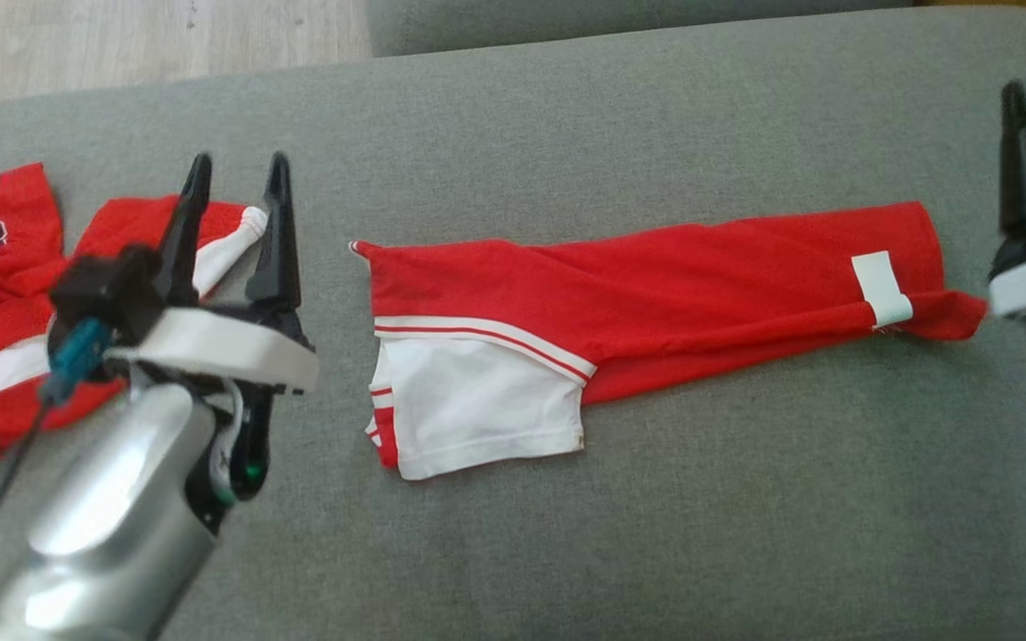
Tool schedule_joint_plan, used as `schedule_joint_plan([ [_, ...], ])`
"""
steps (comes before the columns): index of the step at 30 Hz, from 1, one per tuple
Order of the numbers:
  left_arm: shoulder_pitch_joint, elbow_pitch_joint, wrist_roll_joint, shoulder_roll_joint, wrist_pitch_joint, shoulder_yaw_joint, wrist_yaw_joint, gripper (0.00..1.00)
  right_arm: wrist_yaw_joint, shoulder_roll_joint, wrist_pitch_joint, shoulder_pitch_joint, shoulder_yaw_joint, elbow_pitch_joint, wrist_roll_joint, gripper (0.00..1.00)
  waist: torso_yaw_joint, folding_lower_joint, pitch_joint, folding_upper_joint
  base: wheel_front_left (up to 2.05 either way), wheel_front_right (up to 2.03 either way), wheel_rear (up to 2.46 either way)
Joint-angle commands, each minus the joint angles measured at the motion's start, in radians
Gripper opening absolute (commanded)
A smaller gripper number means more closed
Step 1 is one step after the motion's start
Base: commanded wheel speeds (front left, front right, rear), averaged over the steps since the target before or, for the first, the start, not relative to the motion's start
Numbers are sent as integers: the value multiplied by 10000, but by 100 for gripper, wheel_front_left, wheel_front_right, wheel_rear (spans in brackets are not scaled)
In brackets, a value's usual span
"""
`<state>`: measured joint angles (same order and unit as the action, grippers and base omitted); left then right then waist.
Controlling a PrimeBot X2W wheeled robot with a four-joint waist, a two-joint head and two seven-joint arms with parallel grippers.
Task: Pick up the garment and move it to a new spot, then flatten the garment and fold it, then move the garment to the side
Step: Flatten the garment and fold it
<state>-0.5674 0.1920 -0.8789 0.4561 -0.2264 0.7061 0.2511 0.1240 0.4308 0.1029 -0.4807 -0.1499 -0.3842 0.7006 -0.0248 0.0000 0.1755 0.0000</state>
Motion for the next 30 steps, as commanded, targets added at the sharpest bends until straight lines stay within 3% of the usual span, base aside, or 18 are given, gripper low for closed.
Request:
schedule_joint_plan([
  [1,-165,-130,133,109,-212,-627,162,100,67,-220,380,185,167,464,-223,100,37,0,-51,0,0,0,0],
  [2,-165,-130,133,109,-212,-627,162,100,67,-220,380,185,167,464,-223,100,37,0,-51,0,0,0,0],
  [8,899,-108,1107,-741,-347,-1456,52,100,67,-1891,1036,1214,846,967,-1100,100,103,0,-181,0,0,0,0],
  [14,2168,-212,2604,-1675,-351,-2534,-446,100,67,-2981,1218,2100,1017,876,-2112,100,129,0,-282,0,0,0,0],
  [24,2598,243,3955,-2621,-353,-3391,-1459,100,67,-3159,1047,2169,1629,295,-3064,100,227,0,-194,0,0,0,0],
  [30,2486,439,4372,-2898,-353,-3641,-1851,100,67,-3402,213,1513,3382,-643,-4080,100,267,0,68,0,0,0,0],
])
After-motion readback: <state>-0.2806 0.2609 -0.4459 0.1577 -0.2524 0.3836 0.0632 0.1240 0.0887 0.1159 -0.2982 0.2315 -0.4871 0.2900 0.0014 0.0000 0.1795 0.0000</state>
